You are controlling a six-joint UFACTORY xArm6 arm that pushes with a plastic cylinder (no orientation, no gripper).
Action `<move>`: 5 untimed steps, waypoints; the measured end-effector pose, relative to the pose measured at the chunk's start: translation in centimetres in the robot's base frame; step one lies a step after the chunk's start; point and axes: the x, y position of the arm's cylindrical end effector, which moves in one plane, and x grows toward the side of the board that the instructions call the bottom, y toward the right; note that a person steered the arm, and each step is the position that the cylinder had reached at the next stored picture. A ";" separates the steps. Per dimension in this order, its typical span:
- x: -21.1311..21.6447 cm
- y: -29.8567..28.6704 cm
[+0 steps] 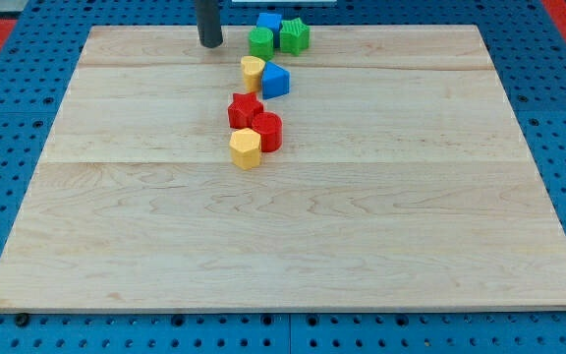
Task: Touch the green circle yellow heart anf blue triangle
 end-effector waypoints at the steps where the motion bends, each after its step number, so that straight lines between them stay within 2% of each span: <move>1: -1.7 1.1; 5: -0.7 5.5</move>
